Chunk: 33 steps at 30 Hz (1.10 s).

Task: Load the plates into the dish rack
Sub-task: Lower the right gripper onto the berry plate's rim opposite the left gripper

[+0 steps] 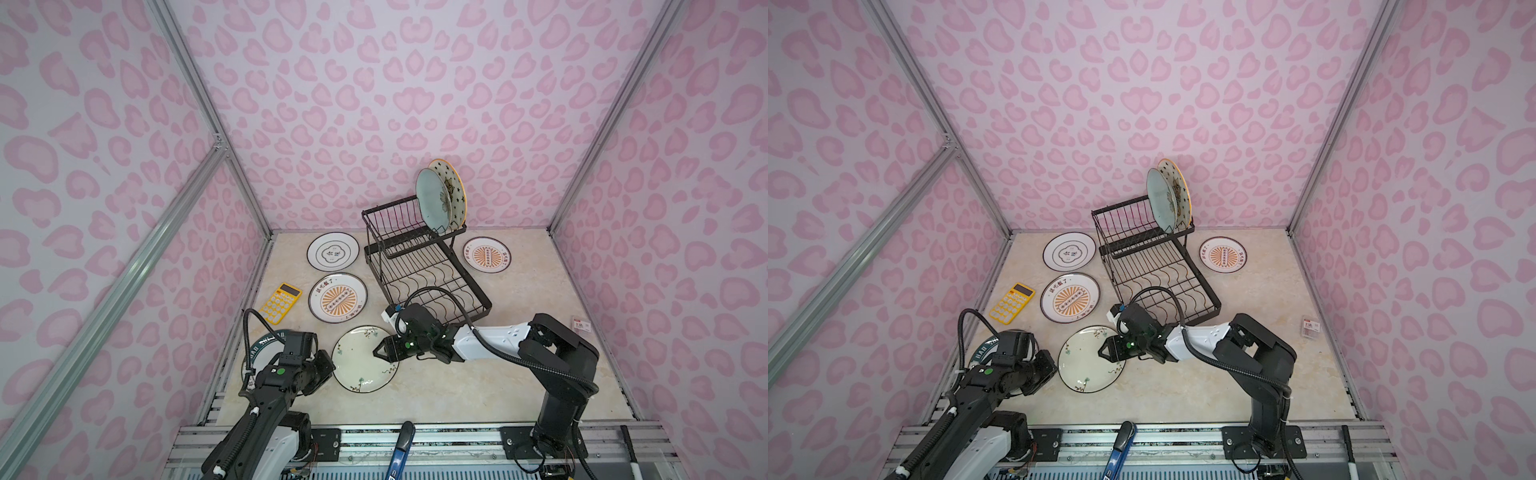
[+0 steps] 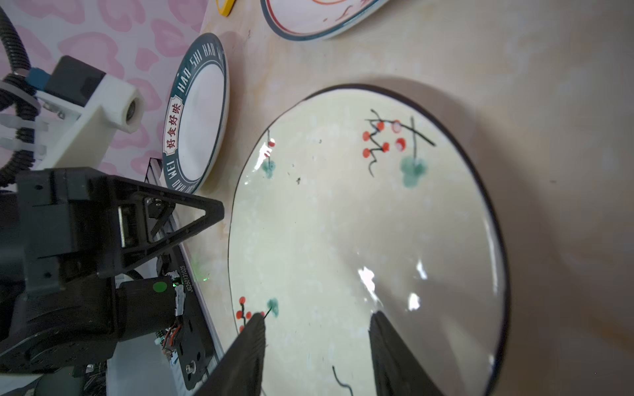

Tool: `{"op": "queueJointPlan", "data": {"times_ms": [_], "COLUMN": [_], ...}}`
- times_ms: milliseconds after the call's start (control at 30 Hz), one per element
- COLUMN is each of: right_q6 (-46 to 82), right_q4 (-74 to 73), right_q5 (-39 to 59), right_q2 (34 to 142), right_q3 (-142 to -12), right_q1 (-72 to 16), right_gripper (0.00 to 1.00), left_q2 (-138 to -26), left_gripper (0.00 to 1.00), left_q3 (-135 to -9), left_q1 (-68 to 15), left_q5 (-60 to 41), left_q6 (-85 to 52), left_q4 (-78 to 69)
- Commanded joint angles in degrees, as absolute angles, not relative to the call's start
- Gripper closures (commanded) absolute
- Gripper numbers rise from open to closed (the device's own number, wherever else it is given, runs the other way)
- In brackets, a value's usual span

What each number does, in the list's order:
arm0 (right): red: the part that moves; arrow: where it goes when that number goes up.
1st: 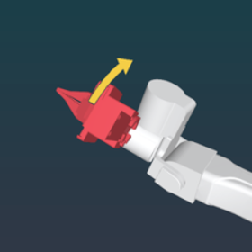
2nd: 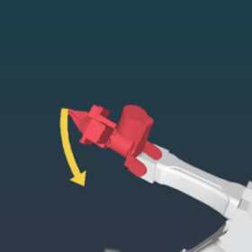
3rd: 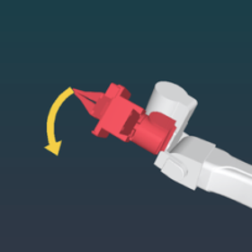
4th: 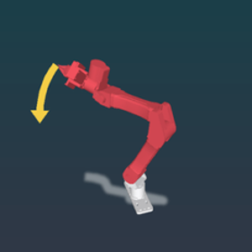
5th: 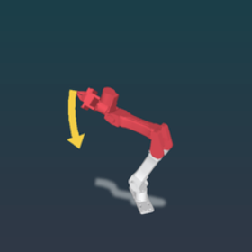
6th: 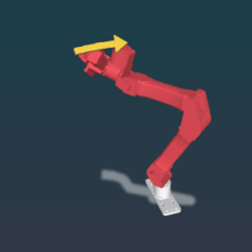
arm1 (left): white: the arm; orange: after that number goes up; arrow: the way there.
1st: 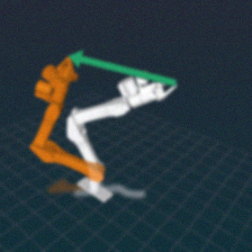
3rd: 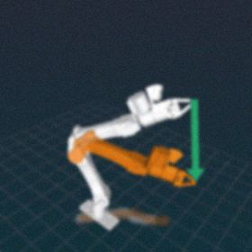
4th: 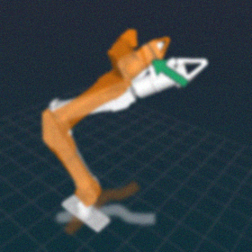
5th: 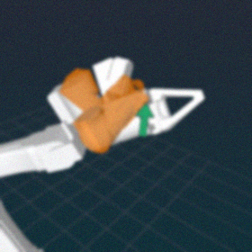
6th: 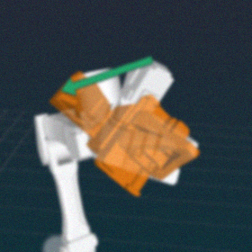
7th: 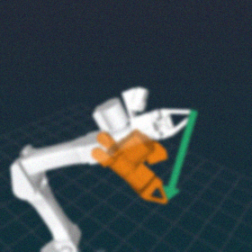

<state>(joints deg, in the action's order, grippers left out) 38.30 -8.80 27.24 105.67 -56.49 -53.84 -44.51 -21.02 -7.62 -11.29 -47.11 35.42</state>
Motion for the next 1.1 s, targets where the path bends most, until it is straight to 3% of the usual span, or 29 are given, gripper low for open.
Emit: {"op": "queueJointPlan", "data": {"times_ms": [0,533,800,1067], "right_q6": [37.24,35.75,35.37,37.37], "right_q4": [-1.28,0.13,3.62,6.37], "right_q5": [25.30,24.90,22.19,18.99], "right_q2": [108.00,107.36,99.56,93.79], "right_q3": [-57.45,-58.19,-56.84,-53.22], "right_q1": [-53.72,-53.66,-53.60,-53.67], "right_gripper": [0.51,0.51,0.49,0.46], "left_q2": [-45.68,-47.39,-47.48,-46.83], "left_gripper": [0.97,0.95,0.85,0.67], "left_q3": [-20.99,-21.88,-23.25,-25.13], "left_q1": [-8.18,-9.28,-9.28,-9.24], "left_q5": [-10.27,-8.98,-8.19,-5.54], "left_q6": [-47.07,-47.18,-46.20,-44.44], "left_q4": [32.89,33.09,34.00,35.91]}}
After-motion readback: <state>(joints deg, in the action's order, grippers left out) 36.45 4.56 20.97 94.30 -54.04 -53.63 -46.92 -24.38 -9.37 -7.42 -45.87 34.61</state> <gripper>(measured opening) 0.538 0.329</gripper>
